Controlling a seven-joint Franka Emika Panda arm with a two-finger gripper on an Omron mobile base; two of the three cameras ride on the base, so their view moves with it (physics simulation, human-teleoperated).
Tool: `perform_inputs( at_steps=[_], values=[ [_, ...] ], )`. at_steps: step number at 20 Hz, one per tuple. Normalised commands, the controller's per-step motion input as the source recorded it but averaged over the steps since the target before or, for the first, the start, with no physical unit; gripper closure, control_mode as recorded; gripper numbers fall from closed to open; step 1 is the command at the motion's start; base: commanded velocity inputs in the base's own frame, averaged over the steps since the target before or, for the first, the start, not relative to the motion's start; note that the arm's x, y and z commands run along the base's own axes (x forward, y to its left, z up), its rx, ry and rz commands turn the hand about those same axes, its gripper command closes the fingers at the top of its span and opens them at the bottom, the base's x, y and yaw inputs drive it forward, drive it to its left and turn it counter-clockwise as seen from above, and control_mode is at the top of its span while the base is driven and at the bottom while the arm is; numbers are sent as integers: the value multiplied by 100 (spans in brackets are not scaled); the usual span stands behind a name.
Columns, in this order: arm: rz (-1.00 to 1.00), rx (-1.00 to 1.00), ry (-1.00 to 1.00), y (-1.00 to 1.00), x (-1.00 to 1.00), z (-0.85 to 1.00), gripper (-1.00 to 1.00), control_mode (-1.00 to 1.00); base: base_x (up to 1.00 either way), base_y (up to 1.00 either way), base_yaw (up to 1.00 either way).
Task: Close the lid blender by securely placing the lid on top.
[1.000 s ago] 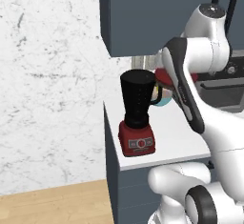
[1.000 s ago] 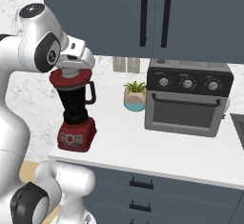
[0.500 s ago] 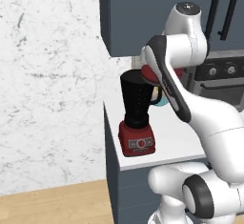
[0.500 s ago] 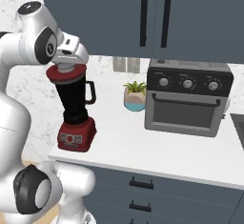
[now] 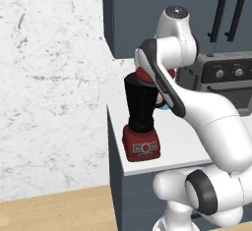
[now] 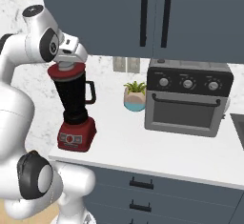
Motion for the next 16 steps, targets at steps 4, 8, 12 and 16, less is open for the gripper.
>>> perform_inputs(
  at_steps=[4, 8, 12, 16],
  values=[
    [0, 0, 0, 18, 31, 0, 100, -100, 0, 0, 0],
    [0, 0, 0, 17, 31, 0, 100, -100, 0, 0, 0],
    [0, 0, 0, 11, 31, 0, 100, -100, 0, 0, 0],
    [0, 0, 0, 3, 32, 0, 100, -100, 0, 0, 0]
  ],
)
